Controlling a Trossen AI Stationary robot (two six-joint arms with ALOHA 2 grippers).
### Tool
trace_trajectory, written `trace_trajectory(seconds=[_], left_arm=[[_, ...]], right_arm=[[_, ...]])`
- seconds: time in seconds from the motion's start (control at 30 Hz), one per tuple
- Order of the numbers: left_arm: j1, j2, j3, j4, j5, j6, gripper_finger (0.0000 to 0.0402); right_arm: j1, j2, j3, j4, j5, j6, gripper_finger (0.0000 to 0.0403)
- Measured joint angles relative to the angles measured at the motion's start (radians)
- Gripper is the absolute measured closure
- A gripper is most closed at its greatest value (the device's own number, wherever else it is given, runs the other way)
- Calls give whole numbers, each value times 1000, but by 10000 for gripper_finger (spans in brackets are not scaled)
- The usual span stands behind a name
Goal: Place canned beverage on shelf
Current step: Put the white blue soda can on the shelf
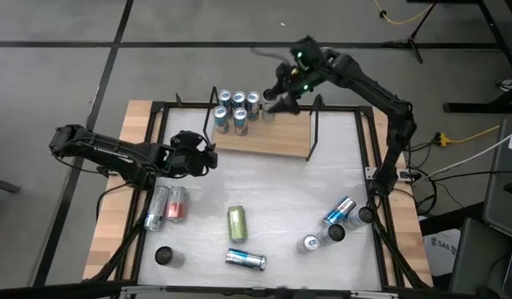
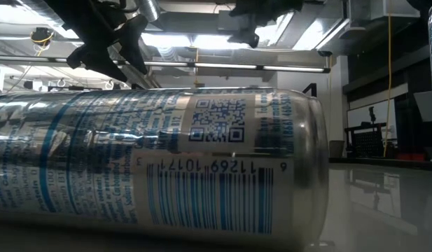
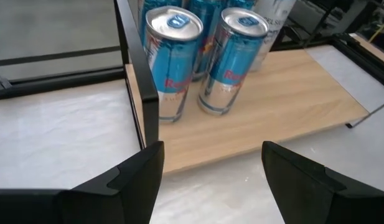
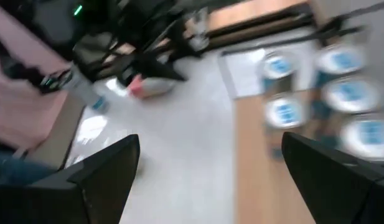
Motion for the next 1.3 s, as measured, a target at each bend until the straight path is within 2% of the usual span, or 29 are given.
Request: trace_trajectory(seconds=[0.17,0.53,0.7,0.83,1.1,1.3], left_arm=[[0,0,1,0,31,0,138],[0,0,1,0,53,0,138],[0,0,1,-1,53,0,138],[0,0,1,-1,53,1,138],[0,0,1,-2,53,0,138],[0,0,1,-1,53,0,138]], right_arm=[[141,0,0,-90,71,0,23],[473,1,0,-224,389,172,23],[582,1,0,-283,420,258,23],[648,-1,0,-335,438,390,23],[809,-45,0,-579,669,733,23],[966,-103,-5,-584,760,1058,23]])
